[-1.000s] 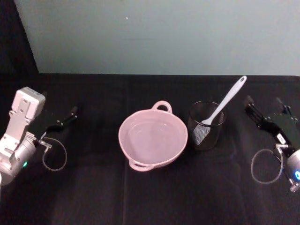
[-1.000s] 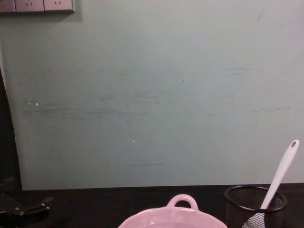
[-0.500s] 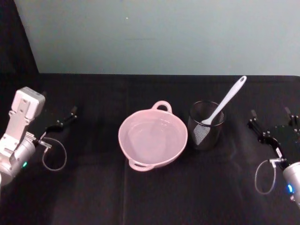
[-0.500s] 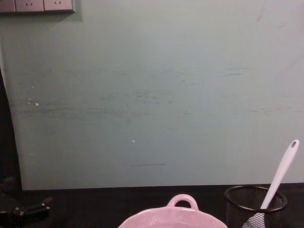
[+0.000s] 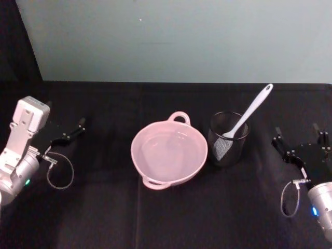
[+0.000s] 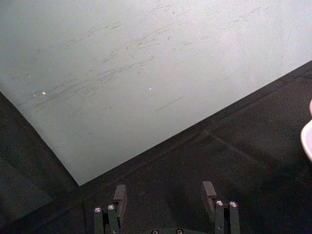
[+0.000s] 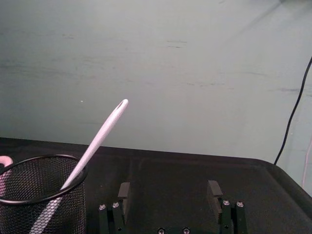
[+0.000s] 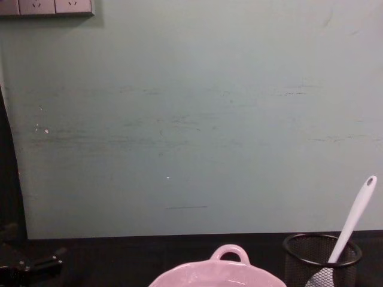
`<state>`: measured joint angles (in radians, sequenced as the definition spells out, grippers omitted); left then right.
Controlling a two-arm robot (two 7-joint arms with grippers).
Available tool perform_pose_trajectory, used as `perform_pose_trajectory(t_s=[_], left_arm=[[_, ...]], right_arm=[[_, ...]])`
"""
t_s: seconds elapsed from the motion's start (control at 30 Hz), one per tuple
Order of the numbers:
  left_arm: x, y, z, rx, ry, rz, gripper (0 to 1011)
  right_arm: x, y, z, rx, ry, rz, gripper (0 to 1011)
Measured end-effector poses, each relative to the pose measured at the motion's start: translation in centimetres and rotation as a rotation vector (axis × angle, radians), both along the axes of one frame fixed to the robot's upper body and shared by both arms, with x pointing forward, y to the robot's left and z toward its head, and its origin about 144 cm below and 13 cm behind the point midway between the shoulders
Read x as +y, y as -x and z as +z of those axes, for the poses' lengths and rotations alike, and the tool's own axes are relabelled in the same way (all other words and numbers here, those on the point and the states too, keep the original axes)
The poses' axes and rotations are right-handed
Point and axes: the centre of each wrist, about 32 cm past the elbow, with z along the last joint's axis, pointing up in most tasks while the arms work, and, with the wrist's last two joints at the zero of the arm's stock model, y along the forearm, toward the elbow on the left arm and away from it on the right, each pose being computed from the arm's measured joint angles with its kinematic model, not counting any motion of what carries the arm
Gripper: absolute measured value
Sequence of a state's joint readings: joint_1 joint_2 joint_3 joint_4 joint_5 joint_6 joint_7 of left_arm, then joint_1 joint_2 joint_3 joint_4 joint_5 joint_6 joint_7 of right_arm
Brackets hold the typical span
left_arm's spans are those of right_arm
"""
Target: Use the one hand to pick up the spoon and stir the clear water in the bowl.
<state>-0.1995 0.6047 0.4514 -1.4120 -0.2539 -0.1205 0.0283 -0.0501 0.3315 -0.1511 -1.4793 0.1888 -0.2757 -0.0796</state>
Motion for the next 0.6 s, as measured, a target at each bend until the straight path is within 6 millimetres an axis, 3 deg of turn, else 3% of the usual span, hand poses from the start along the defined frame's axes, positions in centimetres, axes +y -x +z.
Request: perform_pose_trajectory(t_s=[0.6], left_arm=[[0.00,0.00,0.00,0.000,0.000,0.000,1011]], right_arm=[[-0.04,0.06,0.17,0.000,-0.004,0.003,1003]])
